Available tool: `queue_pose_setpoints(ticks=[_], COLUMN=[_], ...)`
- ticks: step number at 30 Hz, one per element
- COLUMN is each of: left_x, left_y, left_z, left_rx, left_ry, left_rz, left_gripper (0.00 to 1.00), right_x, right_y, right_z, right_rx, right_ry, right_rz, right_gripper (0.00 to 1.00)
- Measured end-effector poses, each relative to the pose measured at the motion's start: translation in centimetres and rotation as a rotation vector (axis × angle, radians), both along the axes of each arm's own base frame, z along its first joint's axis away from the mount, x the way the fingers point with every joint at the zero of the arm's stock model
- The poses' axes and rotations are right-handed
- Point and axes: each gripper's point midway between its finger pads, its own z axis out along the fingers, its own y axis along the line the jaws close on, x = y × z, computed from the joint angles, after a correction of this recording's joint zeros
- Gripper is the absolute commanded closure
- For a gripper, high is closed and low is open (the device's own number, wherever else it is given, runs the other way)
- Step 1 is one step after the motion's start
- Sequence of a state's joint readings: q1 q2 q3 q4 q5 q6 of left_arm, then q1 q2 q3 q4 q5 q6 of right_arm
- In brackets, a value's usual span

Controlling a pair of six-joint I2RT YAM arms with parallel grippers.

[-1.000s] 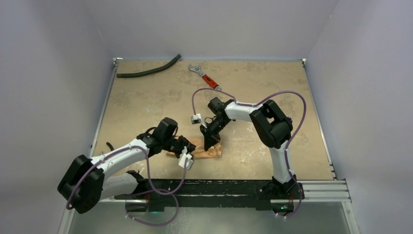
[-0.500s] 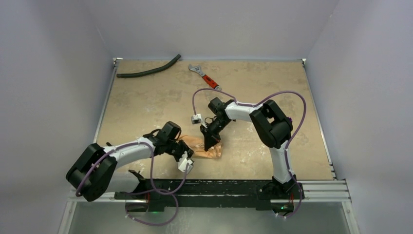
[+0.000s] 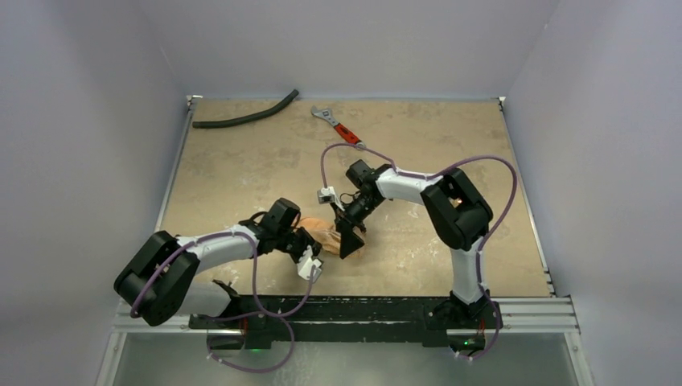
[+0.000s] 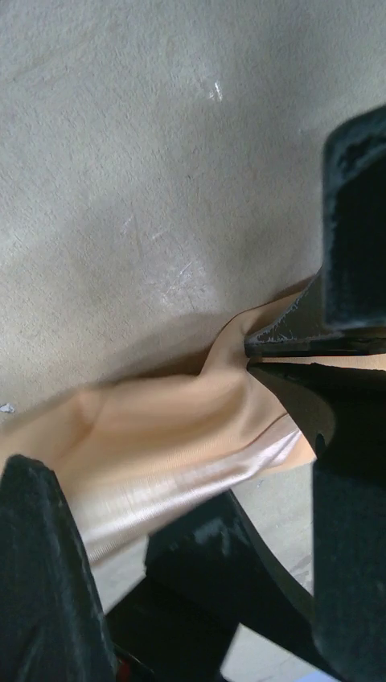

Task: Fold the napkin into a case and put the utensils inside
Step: Fold the 2/3-rectangle-folded napkin at the center of the board.

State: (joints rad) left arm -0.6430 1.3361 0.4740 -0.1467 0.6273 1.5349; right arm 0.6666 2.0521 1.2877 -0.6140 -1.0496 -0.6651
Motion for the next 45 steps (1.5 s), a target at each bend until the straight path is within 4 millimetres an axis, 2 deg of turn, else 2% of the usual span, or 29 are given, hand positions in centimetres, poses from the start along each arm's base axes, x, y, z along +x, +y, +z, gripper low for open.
queue_pose_setpoints(ticks=[2, 10, 14, 18, 20, 22, 24, 25, 26, 30, 32, 33, 35, 39, 45], left_x=[0.0, -0.1, -0.2, -0.2, -0.2, -0.2, -0.2, -0.2, -0.2, -0.1, -0.1, -0.1, -0.1, -0.1, -0.1], left_y=[0.1, 0.2, 0.2, 0.2, 0.2, 0.2, 0.2, 0.2, 0.2, 0.2, 0.2, 0.2, 0.1, 0.1, 0.2], left_z=[-0.1, -0.1, -0.1, -0.1, -0.1, -0.1, -0.1, -0.1, -0.1, -0.1, -0.1, -0.1, -0.1, -0.1, -0.1], left_rx=[0.006, 0.017, 0.02, 0.023, 0.023, 0.024, 0.024, 0.024, 0.024, 0.021, 0.02, 0.021, 0.02, 0.02, 0.021], left_ry=[-0.004, -0.023, -0.024, -0.02, -0.018, -0.012, -0.009, -0.006, -0.003, 0.016, 0.025, 0.029, 0.039, 0.048, 0.049], left_rz=[-0.007, -0.039, -0.044, -0.043, -0.042, -0.038, -0.035, -0.032, -0.029, -0.007, 0.004, 0.008, 0.018, 0.027, 0.027], left_gripper=[0.94, 0.95, 0.95, 0.95, 0.95, 0.95, 0.95, 0.95, 0.95, 0.96, 0.96, 0.96, 0.96, 0.96, 0.96], right_x=[0.4, 3.2, 4.9, 5.6, 5.4, 4.9, 4.6, 4.5, 4.1, 2.0, 0.5, -0.1, -1.6, -3.4, -3.1], right_y=[0.1, -0.7, -1.3, -2.4, -2.6, -2.5, -2.2, -2.2, -2.2, -2.7, -2.6, -2.4, -1.8, -0.4, -0.3], right_z=[0.9, 2.0, 4.8, 8.8, 10.7, 12.2, 12.9, 12.8, 12.4, 9.9, 9.2, 9.0, 8.9, 8.2, 5.3], right_rx=[0.023, 0.033, 0.087, 0.176, 0.224, 0.27, 0.295, 0.297, 0.296, 0.233, 0.209, 0.205, 0.201, 0.2, 0.145], right_ry=[-0.06, -0.173, -0.232, -0.299, -0.324, -0.342, -0.343, -0.335, -0.315, -0.199, -0.159, -0.148, -0.138, -0.118, -0.06], right_rz=[0.001, -0.093, -0.176, -0.256, -0.267, -0.264, -0.262, -0.263, -0.265, -0.28, -0.268, -0.257, -0.222, -0.166, -0.181], right_gripper=[0.02, 0.02, 0.02, 0.03, 0.16, 0.38, 0.53, 0.62, 0.66, 0.7, 0.76, 0.81, 1.0, 0.99, 1.0])
